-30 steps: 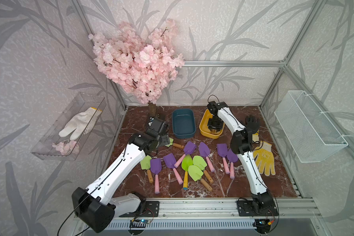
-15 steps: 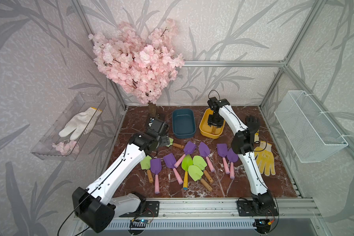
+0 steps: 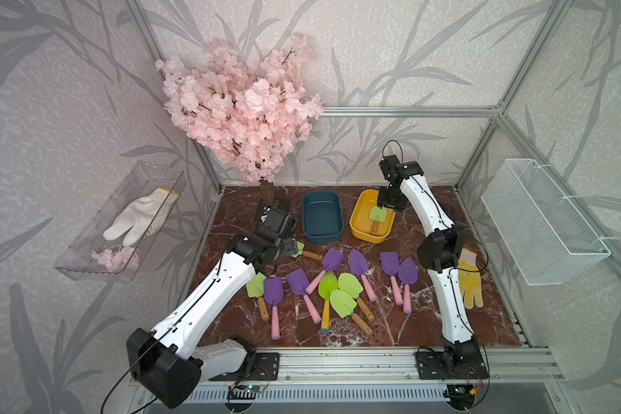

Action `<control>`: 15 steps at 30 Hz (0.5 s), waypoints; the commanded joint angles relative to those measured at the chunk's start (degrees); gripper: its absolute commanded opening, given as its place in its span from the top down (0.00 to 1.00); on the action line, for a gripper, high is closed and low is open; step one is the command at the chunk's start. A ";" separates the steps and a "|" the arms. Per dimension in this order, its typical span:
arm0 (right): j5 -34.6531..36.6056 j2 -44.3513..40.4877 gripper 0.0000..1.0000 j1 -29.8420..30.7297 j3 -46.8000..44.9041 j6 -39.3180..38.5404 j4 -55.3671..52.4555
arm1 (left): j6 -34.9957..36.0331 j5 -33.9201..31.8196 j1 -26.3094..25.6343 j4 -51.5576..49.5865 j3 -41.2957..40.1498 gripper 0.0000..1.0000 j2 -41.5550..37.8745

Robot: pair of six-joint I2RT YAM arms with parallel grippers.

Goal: Sort the small shovels by color and place them into the storage box
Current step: Place the shovel in the storage box, then adjust the storage box at the center of the board.

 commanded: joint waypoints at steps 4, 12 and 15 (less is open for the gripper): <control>1.12 0.43 0.48 -1.37 -0.18 -3.88 -3.92 | 1.39 0.10 -0.18 0.03 1.94 0.22 0.74; -1.58 1.55 0.47 -2.17 -4.61 -5.55 -2.82 | 1.39 0.27 -0.20 0.11 2.40 0.22 1.17; -2.31 2.44 0.47 -2.22 -5.60 -5.86 -2.38 | 1.22 0.46 -0.23 0.20 2.31 0.22 1.18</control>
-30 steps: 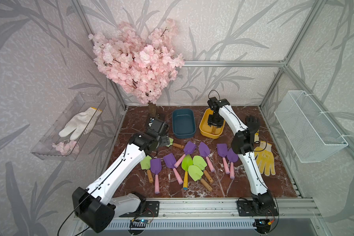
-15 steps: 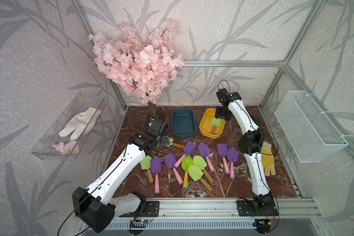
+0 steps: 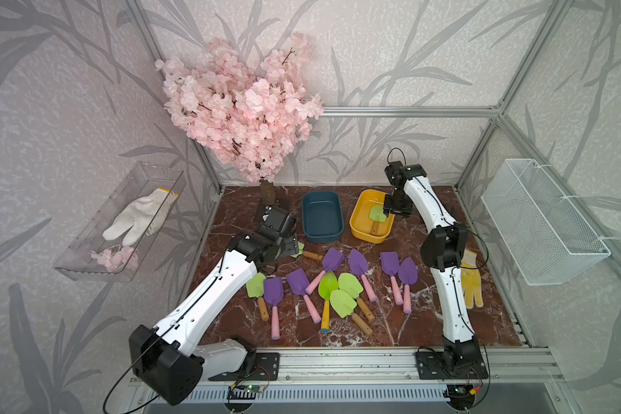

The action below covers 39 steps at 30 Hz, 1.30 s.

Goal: Sort the small shovels by color and place them into the storage box
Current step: Adjust the storage box at the center of the board.

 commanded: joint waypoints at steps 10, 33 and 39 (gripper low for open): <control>-2.28 2.74 0.58 0.07 -5.80 -2.88 2.88 | -0.21 0.15 -0.17 0.20 1.18 0.22 -0.54; -1.09 4.15 0.92 0.37 -1.57 -9.46 3.34 | -0.83 0.38 -0.22 0.11 -0.20 0.22 -1.81; -1.98 4.76 0.93 0.83 -1.83 -10.46 3.49 | -0.76 0.33 -0.22 0.20 -0.24 0.22 -1.79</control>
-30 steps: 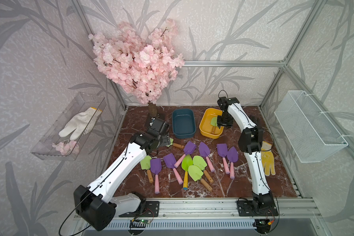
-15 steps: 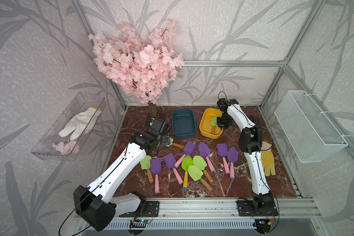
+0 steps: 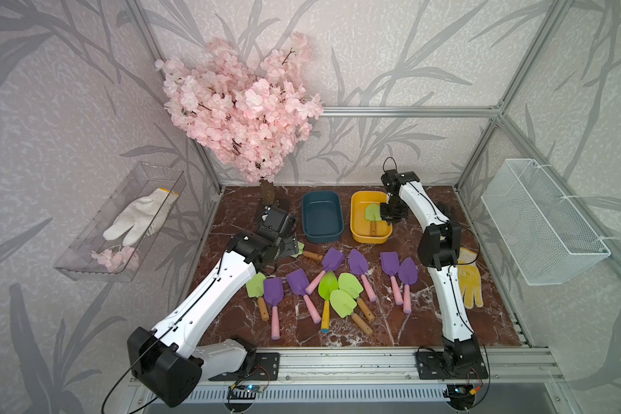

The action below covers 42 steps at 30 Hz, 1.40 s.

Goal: Sort the small shovels by color and place them into the storage box
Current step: Adjust the storage box at the center of the board.

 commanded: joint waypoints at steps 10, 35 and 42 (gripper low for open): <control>-0.34 -0.14 0.94 1.13 -1.56 -3.69 -0.08 | -0.67 0.14 -0.22 0.22 -0.30 0.22 -1.24; 0.40 -3.94 0.76 2.46 -6.77 -3.34 2.05 | -0.66 0.37 -0.22 0.11 0.21 0.22 -1.51; 1.12 -6.06 0.59 2.46 -5.78 -2.32 1.95 | -0.55 -0.03 -0.27 -0.78 0.83 0.22 -1.83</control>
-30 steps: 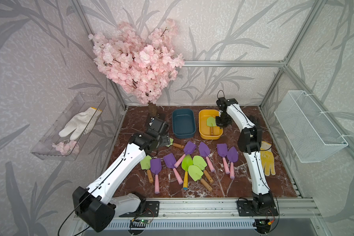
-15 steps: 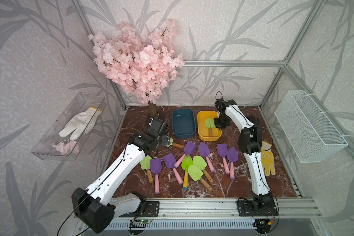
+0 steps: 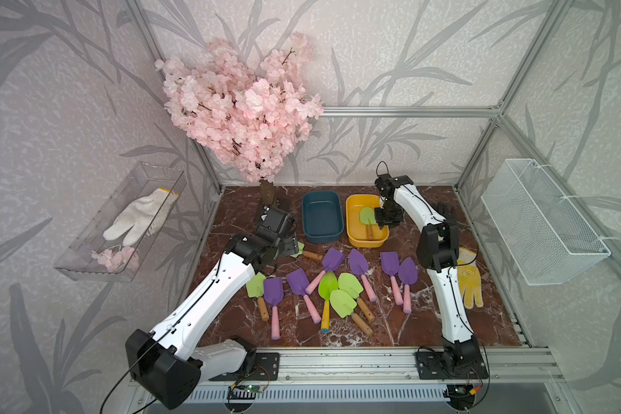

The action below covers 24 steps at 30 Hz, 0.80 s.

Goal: Sort the small shovels by color and place them into the storage box
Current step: Adjust the storage box at the center of the board.

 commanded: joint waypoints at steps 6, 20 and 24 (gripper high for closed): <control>3.32 -7.15 0.50 0.25 3.27 1.43 -3.27 | -0.22 -0.72 -0.31 -2.66 1.37 0.22 -2.49; 6.90 -30.34 0.46 1.43 -10.13 3.72 -3.30 | -8.67 -5.28 -1.84 -11.27 -0.93 0.23 -5.93; 5.36 -37.96 0.46 1.83 -19.23 4.83 -0.56 | -11.59 -4.74 -2.99 -12.79 -2.56 0.24 -5.45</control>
